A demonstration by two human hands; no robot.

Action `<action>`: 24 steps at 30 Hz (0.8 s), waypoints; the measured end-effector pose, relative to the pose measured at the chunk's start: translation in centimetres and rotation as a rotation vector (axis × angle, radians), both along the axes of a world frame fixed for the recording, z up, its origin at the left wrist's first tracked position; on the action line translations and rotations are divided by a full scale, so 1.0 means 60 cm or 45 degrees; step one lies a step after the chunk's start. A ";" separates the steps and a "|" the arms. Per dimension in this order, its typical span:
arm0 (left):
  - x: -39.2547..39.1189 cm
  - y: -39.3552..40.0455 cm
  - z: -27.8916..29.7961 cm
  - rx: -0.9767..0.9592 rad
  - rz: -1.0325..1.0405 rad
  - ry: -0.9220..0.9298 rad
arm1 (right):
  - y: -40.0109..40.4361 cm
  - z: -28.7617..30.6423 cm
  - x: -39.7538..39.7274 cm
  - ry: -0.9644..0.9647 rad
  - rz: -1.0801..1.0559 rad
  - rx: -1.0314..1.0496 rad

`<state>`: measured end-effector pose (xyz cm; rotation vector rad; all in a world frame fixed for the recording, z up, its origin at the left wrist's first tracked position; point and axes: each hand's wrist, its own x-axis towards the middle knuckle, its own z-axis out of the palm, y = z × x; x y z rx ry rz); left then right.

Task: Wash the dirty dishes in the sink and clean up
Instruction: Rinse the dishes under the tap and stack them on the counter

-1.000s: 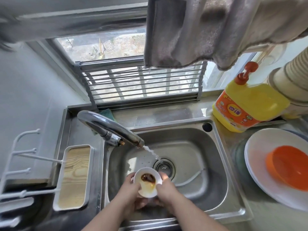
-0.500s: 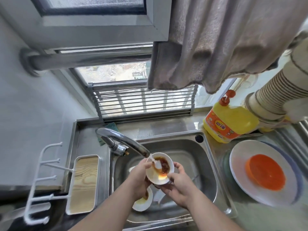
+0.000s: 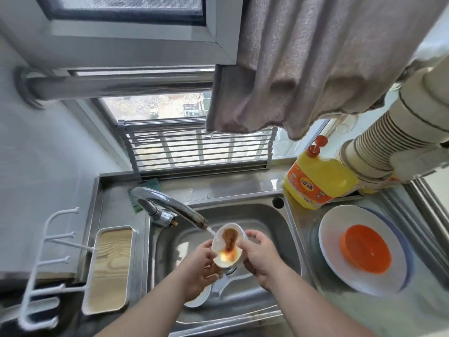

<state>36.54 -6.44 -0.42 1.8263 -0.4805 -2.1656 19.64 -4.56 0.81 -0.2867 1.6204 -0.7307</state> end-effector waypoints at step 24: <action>0.013 0.016 -0.021 -0.230 0.488 -0.086 | -0.021 -0.019 0.028 -0.387 0.369 0.176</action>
